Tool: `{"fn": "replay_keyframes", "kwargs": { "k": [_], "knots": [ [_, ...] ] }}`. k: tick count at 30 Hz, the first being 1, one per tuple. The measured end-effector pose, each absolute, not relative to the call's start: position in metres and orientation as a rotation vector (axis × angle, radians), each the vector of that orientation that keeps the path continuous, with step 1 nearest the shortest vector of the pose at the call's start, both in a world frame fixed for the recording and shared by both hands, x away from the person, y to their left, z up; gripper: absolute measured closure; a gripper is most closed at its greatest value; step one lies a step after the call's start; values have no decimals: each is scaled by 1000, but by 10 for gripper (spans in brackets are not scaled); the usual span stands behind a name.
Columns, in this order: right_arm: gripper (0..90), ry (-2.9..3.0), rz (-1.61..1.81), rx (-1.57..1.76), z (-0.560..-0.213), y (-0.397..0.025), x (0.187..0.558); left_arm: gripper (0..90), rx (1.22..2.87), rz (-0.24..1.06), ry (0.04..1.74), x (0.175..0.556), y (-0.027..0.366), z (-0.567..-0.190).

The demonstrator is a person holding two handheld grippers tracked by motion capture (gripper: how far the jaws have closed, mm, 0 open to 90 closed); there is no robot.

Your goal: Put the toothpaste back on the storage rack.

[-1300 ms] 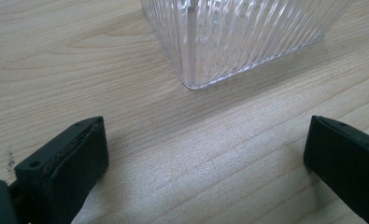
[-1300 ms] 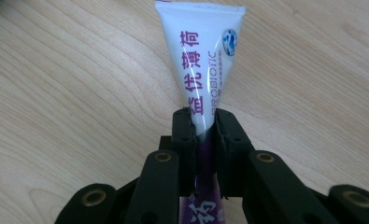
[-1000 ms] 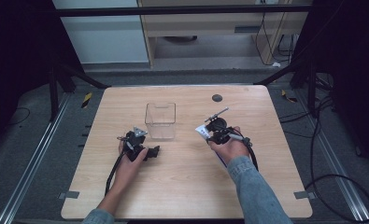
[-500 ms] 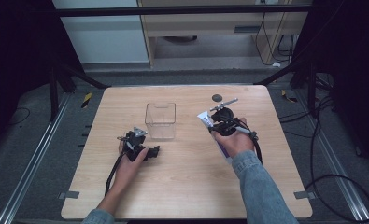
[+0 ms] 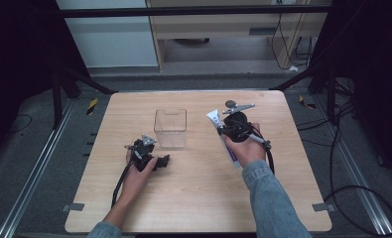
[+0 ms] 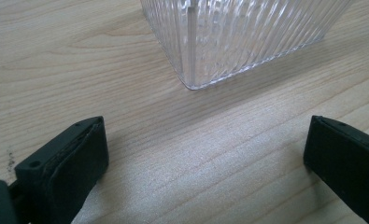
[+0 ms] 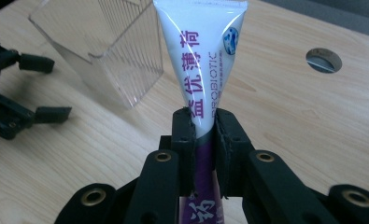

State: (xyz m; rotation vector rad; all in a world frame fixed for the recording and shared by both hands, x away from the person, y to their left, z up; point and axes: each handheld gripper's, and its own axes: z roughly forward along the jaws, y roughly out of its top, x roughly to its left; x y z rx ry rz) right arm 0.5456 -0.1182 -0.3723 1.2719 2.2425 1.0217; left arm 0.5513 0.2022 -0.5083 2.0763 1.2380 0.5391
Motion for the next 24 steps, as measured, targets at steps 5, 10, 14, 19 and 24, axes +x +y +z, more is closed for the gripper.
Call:
{"fn": "replay_keyframes", "kwargs": {
  "k": [5,10,14,19,24],
  "knots": [
    [794,2219,1075,1260,-370,-116,549,0,2076,539,1238,551,202,-508],
    [794,2193,1102,1246,-369,-109,553,0,2076,540,1239,551,202,-508],
    [794,2175,1125,1247,-366,-105,556,0,2075,540,1240,551,202,-508],
    [794,2144,1155,1225,-359,-95,560,0,2070,540,1242,551,202,-508],
    [794,2114,1190,1214,-350,-87,567,0,2071,540,1241,551,202,-508]
  ]
}}
